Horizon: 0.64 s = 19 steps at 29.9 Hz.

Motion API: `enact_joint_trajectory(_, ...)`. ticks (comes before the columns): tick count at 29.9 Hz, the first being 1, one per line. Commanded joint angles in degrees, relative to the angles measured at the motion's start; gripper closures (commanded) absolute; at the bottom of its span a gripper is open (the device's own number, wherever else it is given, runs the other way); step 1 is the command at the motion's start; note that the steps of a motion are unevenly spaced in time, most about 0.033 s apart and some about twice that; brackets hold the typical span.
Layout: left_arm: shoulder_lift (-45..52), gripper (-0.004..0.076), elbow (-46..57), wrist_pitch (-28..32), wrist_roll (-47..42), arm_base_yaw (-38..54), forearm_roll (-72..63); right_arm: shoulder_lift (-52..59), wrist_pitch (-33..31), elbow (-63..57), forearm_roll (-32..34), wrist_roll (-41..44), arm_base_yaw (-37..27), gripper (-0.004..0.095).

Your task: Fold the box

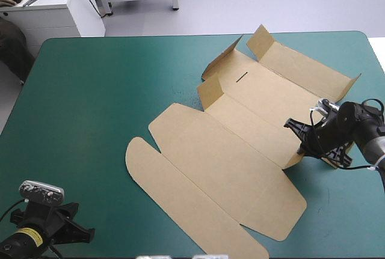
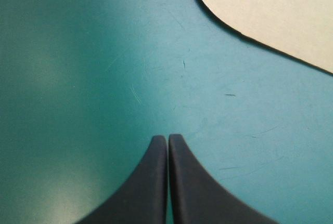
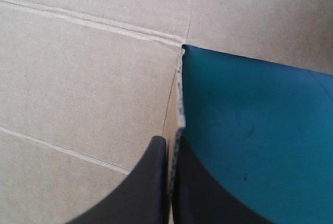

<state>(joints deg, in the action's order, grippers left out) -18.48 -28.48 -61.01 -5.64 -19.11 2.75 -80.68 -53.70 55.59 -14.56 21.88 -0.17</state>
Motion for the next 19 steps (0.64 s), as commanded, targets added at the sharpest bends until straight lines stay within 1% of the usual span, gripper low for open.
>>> enact_joint_trajectory(1, -0.8, 0.0734, -1.4, 3.2, -0.1, -0.3, -0.2, 0.3, 1.2, 4.2, 3.1, -8.3, 0.0, 0.0916)
enact_joint_trajectory(6, -0.8, 0.0734, -1.4, 3.2, -0.1, -0.3, -0.2, -4.8, -0.6, 12.2, 4.5, -19.1, 0.0, 0.0915)
enact_joint_trajectory(10, -0.8, 0.0734, -1.4, 3.2, -0.1, -0.3, -0.2, -11.0, -4.0, 21.7, 5.4, -28.2, 0.6, 0.0906)
enact_joint_trajectory(12, -0.8, 0.0734, -1.4, 3.2, -0.1, -0.3, -0.2, -14.5, -6.5, 27.4, 6.4, -34.5, 1.9, 0.0906)
enact_joint_trajectory(14, -0.8, 0.0734, -1.4, 3.2, -0.1, -0.3, -0.2, -18.0, -9.3, 33.2, 7.1, -43.0, 3.8, 0.0906)
enact_joint_trajectory(17, -0.8, 0.0734, -1.4, 3.2, -0.1, -0.3, -0.2, -22.3, -9.3, 40.2, 7.9, -47.0, 6.6, 0.0906)
enact_joint_trajectory(19, -0.8, 0.0734, -1.4, 3.2, -0.1, -0.3, -0.2, -25.3, -8.4, 45.1, 7.7, -51.6, 8.8, 0.0908)
